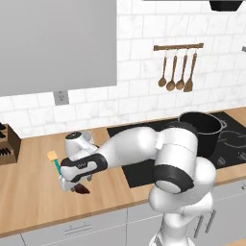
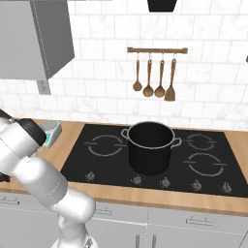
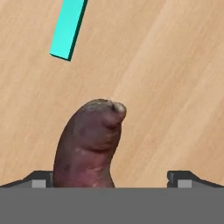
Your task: Put the bell pepper and potato in the pot. Retrieve the spatula and lightly stir the vegetables in the pot.
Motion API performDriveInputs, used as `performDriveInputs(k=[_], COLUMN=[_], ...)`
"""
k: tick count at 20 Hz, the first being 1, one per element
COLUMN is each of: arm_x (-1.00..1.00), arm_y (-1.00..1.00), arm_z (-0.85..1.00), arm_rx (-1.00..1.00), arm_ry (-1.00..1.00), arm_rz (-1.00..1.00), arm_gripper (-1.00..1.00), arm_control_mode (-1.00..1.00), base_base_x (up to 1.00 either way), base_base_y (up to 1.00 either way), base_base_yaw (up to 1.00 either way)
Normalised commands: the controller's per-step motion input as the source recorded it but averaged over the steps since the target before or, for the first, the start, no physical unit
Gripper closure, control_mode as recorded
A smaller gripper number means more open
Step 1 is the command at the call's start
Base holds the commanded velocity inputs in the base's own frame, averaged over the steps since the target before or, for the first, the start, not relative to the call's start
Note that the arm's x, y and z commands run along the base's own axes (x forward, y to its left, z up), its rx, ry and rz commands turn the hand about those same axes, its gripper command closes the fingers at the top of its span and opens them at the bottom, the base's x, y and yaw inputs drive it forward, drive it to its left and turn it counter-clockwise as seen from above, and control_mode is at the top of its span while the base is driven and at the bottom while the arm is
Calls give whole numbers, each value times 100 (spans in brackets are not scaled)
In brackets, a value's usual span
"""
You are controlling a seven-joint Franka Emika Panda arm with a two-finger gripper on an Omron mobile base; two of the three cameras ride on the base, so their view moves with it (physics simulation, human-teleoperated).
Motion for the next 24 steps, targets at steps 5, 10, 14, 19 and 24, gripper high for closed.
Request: performDriveInputs(k=[5, 10, 14, 19, 24], arm_x=[0, -2, -19, -22, -13], arm_y=[1, -2, -35, -80, -99], arm_z=[-40, -24, 38, 100, 94], arm_rx=[-1, 0, 0, 7, 9], arm_ry=[1, 1, -5, -8, -1], arm_rz=[-5, -12, -14, -18, -21], arm_gripper=[100, 100, 100, 100, 100], arm_control_mode=[-100, -100, -100, -100, -100], base_base_x=[0, 0, 0, 0, 0], base_base_y=[0, 0, 0, 0, 0], base_base_yaw=[0, 0, 0, 0, 0])
